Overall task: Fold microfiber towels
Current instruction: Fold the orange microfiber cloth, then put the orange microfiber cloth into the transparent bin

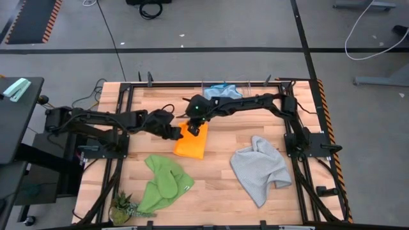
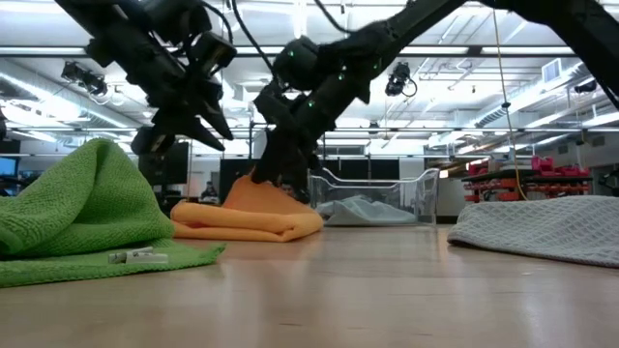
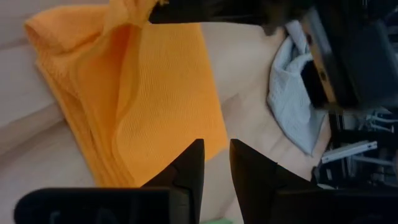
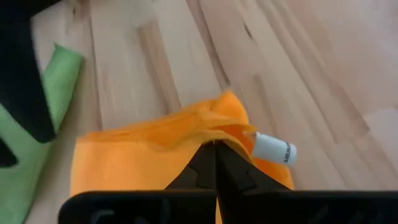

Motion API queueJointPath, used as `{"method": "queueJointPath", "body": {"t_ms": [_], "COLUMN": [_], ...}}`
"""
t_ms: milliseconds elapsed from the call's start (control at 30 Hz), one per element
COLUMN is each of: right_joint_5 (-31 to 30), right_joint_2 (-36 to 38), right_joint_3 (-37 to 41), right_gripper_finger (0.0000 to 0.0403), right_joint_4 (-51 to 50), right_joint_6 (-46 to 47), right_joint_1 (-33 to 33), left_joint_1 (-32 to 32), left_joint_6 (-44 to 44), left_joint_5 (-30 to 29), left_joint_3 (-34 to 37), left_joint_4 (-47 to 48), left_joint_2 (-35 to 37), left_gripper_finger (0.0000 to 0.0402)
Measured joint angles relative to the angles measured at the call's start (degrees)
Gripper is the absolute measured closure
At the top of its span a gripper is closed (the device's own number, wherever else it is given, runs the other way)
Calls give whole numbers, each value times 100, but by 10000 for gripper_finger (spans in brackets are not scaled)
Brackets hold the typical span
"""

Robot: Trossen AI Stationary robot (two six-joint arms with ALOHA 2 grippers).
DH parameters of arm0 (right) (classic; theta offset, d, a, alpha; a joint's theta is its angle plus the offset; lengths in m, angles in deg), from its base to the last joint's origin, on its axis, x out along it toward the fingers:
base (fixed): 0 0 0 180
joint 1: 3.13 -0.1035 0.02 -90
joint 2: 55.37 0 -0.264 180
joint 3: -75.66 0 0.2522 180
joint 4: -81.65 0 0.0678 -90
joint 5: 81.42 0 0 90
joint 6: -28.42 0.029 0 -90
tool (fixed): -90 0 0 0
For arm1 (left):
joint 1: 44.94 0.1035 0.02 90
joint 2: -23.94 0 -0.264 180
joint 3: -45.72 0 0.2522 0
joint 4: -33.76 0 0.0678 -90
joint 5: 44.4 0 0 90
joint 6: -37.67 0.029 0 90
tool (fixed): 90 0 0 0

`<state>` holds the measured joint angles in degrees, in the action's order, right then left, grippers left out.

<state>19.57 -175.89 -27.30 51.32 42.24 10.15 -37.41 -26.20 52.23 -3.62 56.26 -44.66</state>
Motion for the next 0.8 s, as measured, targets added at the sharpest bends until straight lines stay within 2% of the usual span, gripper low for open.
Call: {"method": "queueJointPath", "body": {"t_ms": [100, 300, 600, 800], "right_joint_5": [273, 286, 214, -151], "right_joint_2": [-111, 6, 853, 1534], "right_joint_3": [-3, 8, 0, 3], "right_gripper_finger": [403, 396, 393, 390], "right_joint_4": [19, -592, -1504, -2294], "right_joint_6": [78, 131, 107, 139], "right_joint_1": [113, 239, 74, -272], "left_joint_1": [-156, -307, -368, -348], "left_joint_6": [-4, -46, -169, -145], "left_joint_5": [-367, -688, -807, -835], "left_joint_3": [-1, -1, 1, -16], "left_joint_4": [-173, -189, -628, -1298], "left_joint_2": [-2, -98, -699, -1207], "left_gripper_finger": [315, 311, 321, 315]}}
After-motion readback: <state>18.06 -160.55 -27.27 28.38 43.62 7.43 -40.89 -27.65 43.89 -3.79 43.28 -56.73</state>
